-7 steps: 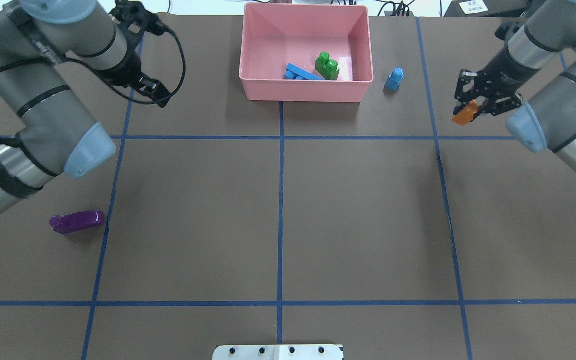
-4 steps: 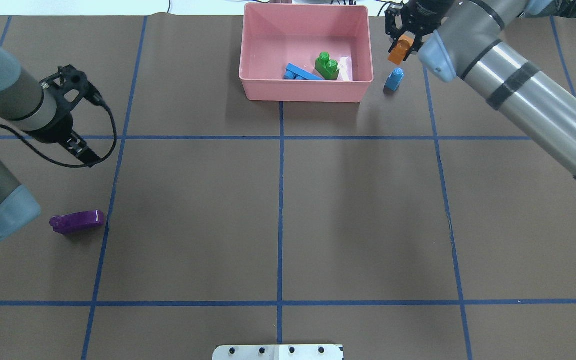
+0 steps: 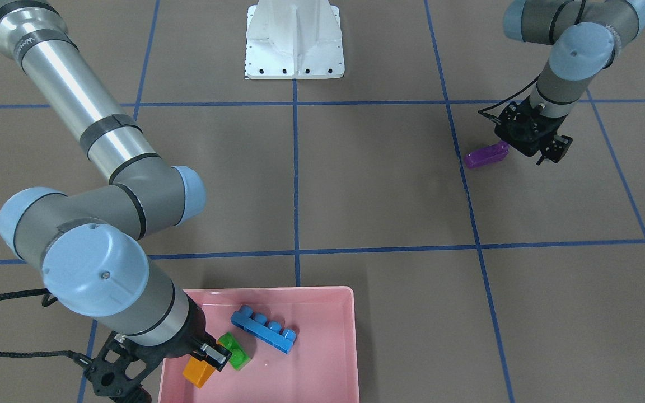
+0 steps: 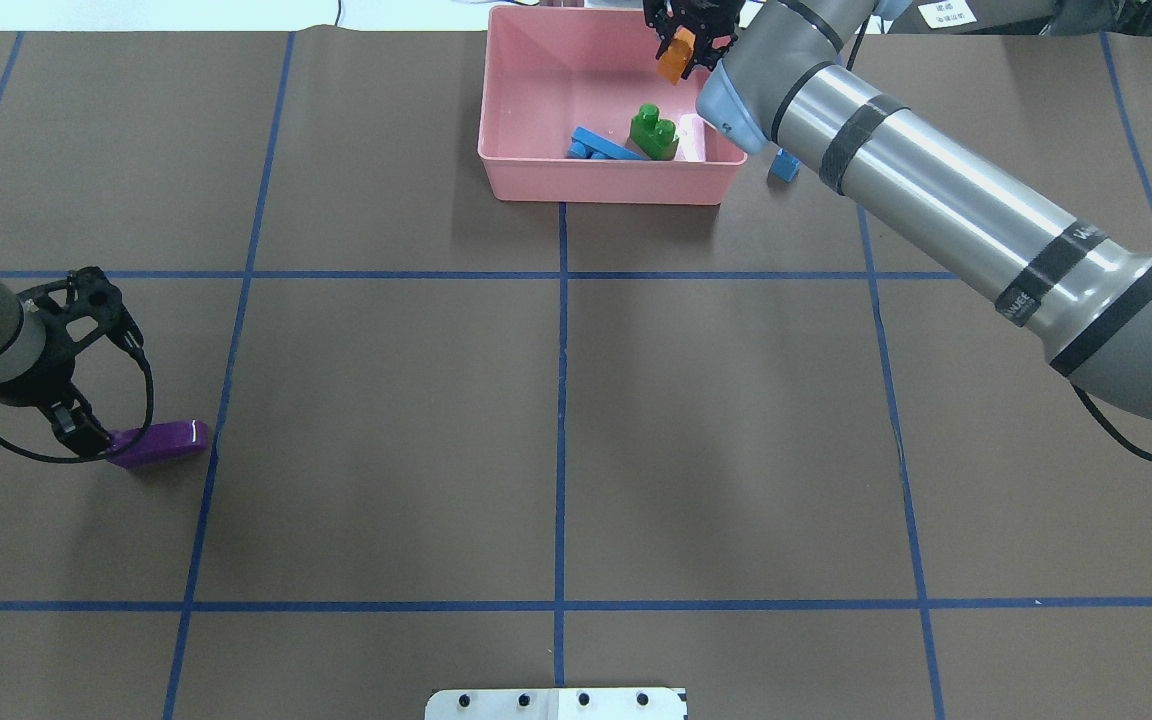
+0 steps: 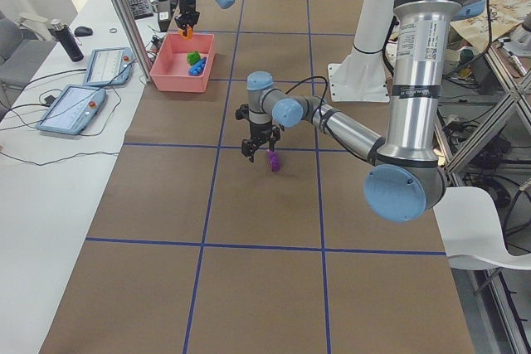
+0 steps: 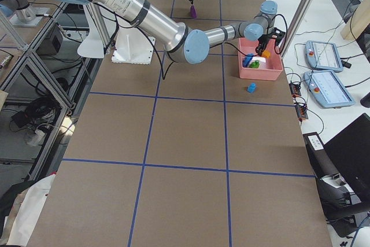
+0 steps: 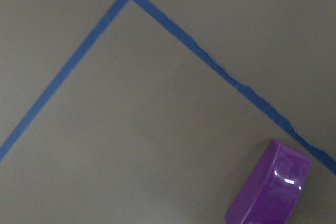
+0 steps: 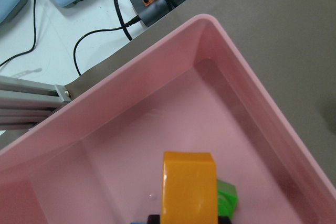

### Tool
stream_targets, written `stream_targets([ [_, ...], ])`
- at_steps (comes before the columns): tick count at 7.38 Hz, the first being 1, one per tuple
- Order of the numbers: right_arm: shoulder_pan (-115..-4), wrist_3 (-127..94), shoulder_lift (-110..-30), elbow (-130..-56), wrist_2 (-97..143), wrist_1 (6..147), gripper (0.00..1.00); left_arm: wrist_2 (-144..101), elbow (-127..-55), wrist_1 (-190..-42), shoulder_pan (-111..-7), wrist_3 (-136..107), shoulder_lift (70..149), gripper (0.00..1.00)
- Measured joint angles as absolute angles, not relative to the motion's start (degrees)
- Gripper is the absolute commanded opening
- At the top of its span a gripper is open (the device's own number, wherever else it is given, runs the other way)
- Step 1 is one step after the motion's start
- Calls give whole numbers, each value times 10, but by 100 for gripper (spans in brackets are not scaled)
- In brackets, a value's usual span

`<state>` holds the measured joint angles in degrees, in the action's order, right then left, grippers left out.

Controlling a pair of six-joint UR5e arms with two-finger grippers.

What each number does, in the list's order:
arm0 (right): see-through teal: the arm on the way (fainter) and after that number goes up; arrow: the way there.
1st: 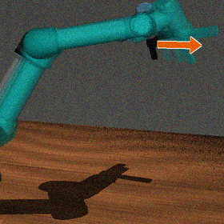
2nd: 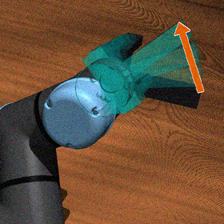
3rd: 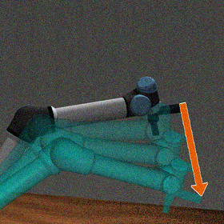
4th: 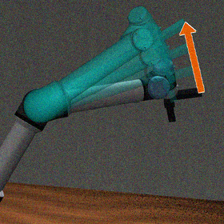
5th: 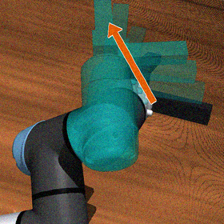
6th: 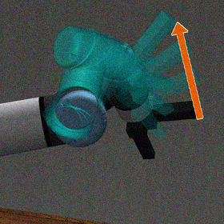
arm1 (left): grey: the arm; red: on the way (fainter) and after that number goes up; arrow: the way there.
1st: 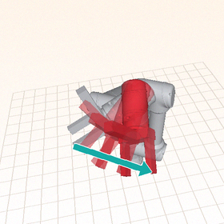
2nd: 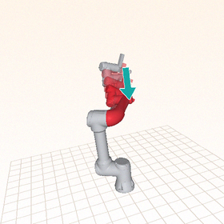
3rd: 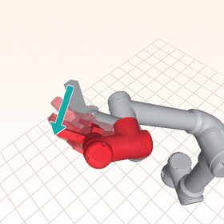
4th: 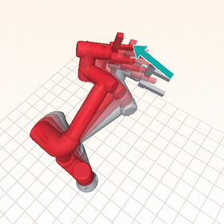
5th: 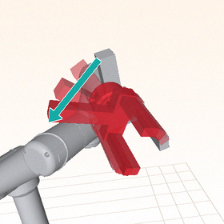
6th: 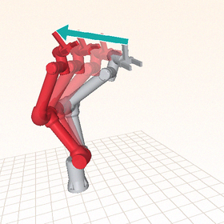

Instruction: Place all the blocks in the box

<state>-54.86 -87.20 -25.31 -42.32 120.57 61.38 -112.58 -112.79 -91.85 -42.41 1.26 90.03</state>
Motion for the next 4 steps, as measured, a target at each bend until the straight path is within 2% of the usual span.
stream_targets([
  [2,-541,-875,-248,-416,1191,600,100,-1112,-1135,-919,-387,15,898,98],
  [4,-540,-873,-250,-417,1190,596,100,-1090,-1123,-920,-366,37,937,97],
])
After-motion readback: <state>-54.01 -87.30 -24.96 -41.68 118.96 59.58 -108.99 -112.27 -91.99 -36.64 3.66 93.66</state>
